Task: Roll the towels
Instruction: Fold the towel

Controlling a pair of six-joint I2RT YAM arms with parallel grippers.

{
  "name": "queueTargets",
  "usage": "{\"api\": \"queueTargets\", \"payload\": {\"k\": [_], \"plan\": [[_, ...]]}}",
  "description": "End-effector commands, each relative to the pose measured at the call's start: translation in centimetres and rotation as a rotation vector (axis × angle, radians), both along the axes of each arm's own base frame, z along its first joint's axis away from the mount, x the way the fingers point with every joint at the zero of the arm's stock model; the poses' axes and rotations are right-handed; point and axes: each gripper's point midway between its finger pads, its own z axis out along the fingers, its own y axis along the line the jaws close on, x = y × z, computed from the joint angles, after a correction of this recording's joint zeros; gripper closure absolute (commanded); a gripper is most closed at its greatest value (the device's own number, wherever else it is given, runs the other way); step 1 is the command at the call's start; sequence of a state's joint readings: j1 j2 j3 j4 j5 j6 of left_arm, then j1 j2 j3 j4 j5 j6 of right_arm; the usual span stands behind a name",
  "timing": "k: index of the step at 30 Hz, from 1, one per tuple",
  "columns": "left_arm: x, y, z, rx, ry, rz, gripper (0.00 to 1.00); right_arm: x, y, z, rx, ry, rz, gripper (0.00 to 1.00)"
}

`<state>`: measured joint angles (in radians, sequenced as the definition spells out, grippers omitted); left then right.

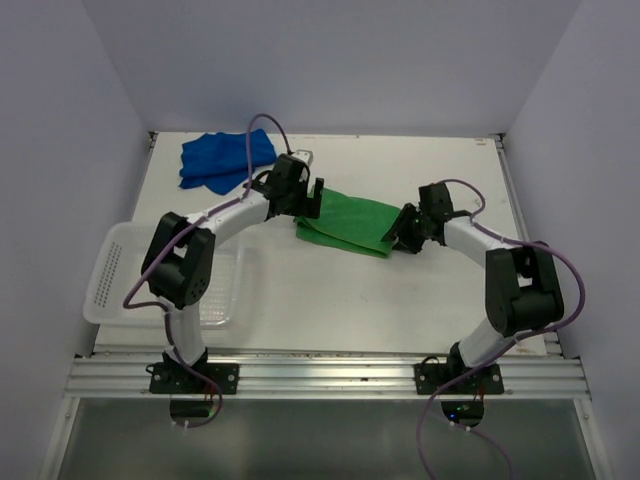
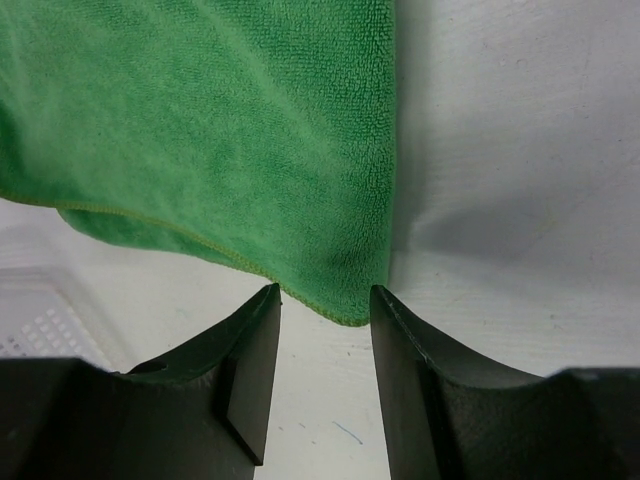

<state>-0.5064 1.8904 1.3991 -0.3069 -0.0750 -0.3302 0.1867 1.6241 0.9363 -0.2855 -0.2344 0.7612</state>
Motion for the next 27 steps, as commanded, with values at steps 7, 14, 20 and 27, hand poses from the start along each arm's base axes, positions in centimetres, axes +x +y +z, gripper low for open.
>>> {"api": "queueTargets", "payload": {"k": [7, 14, 20, 27], "plan": [[0.6, 0.6, -4.1, 0.050, 0.069, 0.046, 0.13, 0.2, 0.5, -1.3, 0.027, 0.010, 0.018, 0.56], [1.3, 1.8, -5.7, 0.099, 0.057, 0.087, 0.27, 0.9, 0.8, -1.0, 0.040, 0.000, 0.029, 0.60], [0.0, 1.4, -7.8, 0.078, 0.122, 0.068, 0.38, 0.9, 0.8, -1.5, 0.035, 0.008, 0.028, 0.64], [-3.5, 1.9, -8.6, 0.022, 0.165, 0.090, 0.41, 0.1, 0.6, -2.1, 0.018, 0.023, 0.047, 0.65]]}}
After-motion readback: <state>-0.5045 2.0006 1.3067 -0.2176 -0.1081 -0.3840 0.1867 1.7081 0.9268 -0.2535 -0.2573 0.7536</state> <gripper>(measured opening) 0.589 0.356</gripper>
